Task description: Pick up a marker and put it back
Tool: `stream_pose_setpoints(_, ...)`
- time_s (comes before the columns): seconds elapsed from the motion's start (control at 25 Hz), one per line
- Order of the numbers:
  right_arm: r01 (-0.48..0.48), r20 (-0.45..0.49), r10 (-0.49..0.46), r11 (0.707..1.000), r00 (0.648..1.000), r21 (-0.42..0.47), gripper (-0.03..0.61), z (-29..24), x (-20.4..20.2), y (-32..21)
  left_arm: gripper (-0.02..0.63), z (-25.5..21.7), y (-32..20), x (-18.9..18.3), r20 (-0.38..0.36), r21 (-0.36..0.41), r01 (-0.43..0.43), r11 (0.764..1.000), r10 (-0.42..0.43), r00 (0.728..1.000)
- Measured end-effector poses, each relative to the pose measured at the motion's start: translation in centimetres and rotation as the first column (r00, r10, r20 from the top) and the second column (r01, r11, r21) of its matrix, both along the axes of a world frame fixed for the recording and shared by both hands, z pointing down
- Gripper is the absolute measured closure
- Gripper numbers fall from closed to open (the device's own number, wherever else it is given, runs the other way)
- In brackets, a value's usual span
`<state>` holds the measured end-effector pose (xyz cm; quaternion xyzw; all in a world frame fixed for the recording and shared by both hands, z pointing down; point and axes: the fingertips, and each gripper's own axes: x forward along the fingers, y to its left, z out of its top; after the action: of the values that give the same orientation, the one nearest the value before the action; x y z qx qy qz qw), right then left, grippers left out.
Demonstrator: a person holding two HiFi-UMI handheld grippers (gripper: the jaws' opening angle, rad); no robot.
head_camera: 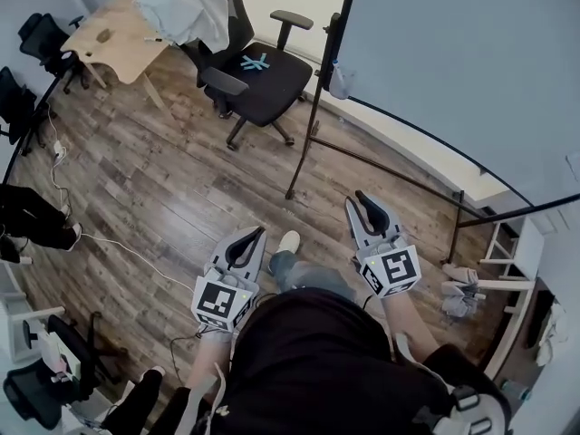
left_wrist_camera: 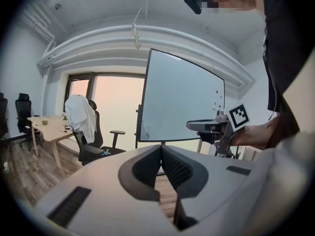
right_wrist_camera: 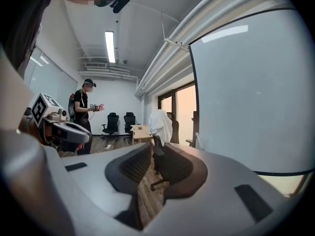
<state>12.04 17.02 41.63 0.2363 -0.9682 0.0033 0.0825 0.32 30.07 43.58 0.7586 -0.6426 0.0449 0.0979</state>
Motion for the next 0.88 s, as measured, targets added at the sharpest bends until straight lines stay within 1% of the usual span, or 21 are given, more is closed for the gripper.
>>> stream_pose_setpoints(0.24,-0.030,-0.007,0.030,1.000,1.000,-0.007,0.508,0.0,-4.4,-6.9,0.606,-0.4,-7.1,-4.6,0.003,-0.019,-0.029,0.999,0.029,1.000)
stream_pose_setpoints(0.56,-0.104,-0.011,0.104,0.995,0.995,-0.011,0.508,0.1,-8.0,-15.4,0.606,-1.7,-16.5,-9.3,0.043,-0.018,-0.100,0.995,0.101,0.994)
stream_pose_setpoints(0.68,-0.123,-0.023,0.123,0.992,0.992,-0.011,0.508,0.6,-8.7,-17.7,0.606,-1.6,-18.9,-10.2,0.041,-0.015,-0.118,0.993,0.119,0.992)
stream_pose_setpoints(0.88,-0.163,-0.052,0.162,0.986,0.985,-0.017,0.508,1.4,-9.2,-19.9,0.606,-1.3,-21.9,-10.8,0.031,-0.032,-0.157,0.987,0.158,0.987)
